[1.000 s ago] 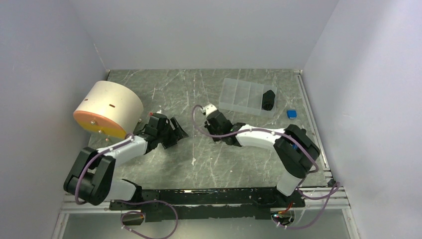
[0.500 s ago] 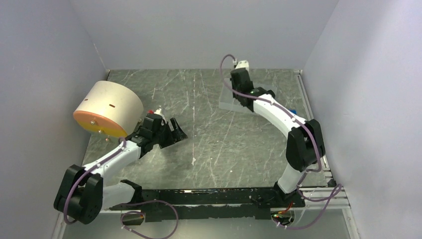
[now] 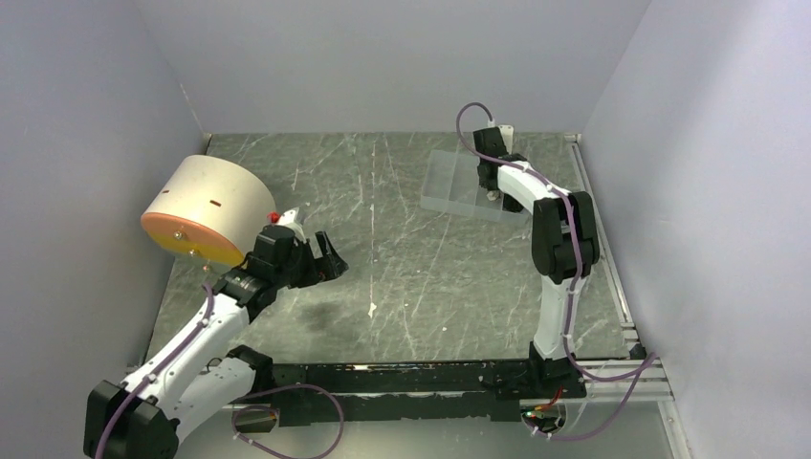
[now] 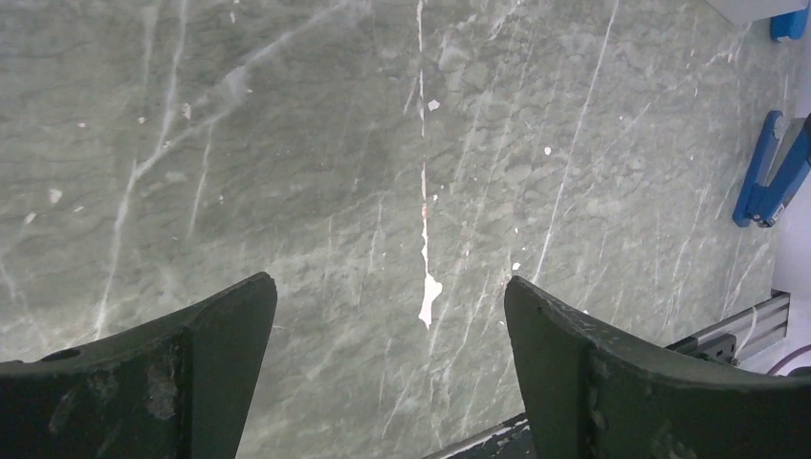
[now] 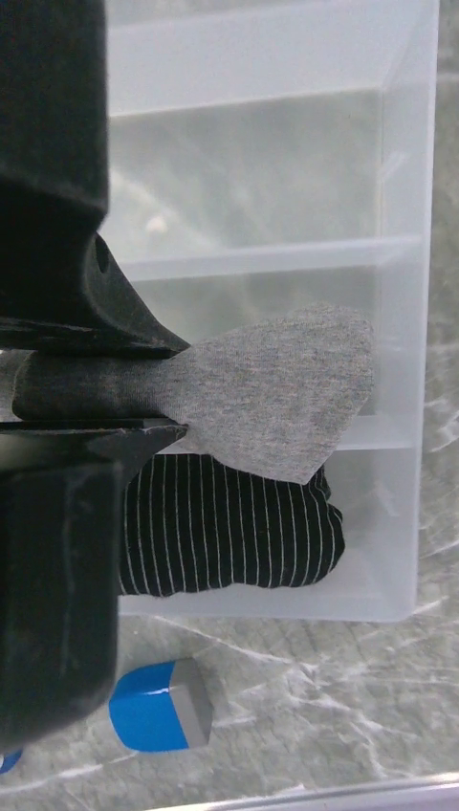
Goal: Roll the underwear
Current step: Place the underwear in the storage box.
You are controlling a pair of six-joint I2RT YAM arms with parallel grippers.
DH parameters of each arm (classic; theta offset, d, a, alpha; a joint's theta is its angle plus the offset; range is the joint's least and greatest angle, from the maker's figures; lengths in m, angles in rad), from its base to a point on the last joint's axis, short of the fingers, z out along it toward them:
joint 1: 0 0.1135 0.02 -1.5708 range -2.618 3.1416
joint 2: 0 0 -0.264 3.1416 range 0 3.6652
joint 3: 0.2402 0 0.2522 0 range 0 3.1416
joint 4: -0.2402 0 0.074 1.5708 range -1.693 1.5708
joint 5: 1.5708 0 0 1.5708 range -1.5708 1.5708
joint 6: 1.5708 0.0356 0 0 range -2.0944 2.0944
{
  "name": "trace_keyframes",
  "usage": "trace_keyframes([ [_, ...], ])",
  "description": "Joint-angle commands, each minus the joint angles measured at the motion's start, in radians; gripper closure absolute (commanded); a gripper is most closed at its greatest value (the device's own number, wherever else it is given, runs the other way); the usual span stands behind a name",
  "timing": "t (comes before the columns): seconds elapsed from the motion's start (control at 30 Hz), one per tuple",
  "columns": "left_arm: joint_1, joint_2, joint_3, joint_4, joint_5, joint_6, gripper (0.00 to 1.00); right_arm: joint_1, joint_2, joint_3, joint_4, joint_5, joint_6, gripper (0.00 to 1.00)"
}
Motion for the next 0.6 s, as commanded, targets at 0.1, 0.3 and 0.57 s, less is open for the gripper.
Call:
trace_keyframes([
  [0.1,0.003,-0.066,0.049,-0.075,-0.089,0.027,0.04,-0.031,0.03,0.046,0.055,-0.078,0.047,1.0],
  [0.3,0.003,-0.05,0.07,-0.105,-0.108,0.029,0.04,-0.037,0.113,0.067,0.039,-0.14,0.035,0.87],
  [0.57,0.003,-0.054,0.084,-0.105,-0.094,0.029,0.04,-0.038,0.06,0.076,0.026,-0.144,-0.022,0.48],
])
